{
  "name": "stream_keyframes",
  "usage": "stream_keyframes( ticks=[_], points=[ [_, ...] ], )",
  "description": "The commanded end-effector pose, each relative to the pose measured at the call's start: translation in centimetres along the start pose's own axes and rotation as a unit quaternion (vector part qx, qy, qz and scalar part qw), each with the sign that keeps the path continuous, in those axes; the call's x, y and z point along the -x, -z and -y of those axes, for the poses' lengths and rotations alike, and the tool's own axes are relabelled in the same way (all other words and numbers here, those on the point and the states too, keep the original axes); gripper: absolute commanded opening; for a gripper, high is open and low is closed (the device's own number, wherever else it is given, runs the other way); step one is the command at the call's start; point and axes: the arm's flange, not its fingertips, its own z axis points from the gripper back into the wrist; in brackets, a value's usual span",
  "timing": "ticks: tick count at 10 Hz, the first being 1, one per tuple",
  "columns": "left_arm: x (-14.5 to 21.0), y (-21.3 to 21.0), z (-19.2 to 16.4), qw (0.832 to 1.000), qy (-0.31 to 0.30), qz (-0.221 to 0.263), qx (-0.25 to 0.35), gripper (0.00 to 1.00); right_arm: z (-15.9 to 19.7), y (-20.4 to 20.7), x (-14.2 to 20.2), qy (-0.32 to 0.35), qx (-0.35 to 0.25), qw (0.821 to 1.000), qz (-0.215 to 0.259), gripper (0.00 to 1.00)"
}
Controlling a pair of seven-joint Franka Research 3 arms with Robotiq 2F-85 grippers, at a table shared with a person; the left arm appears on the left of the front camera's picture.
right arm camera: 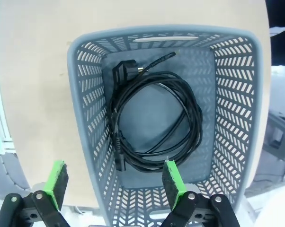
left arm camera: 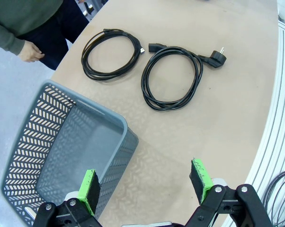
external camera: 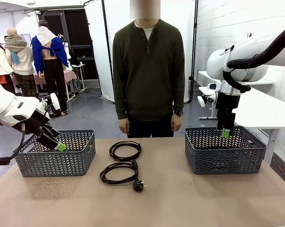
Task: Organize the cables according to human instructions.
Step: Pick up a bundle of cables and place it in the basket indicated by the human.
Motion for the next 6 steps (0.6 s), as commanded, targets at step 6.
stream_keyframes(
  ticks=[6],
  points=[
    [0.42,0.04,0.11,1.0,-0.004,0.003,0.004,1.0,0.0,0.0,0.0,0.0,0.0,1.0,0.0,1.0]
  ],
)
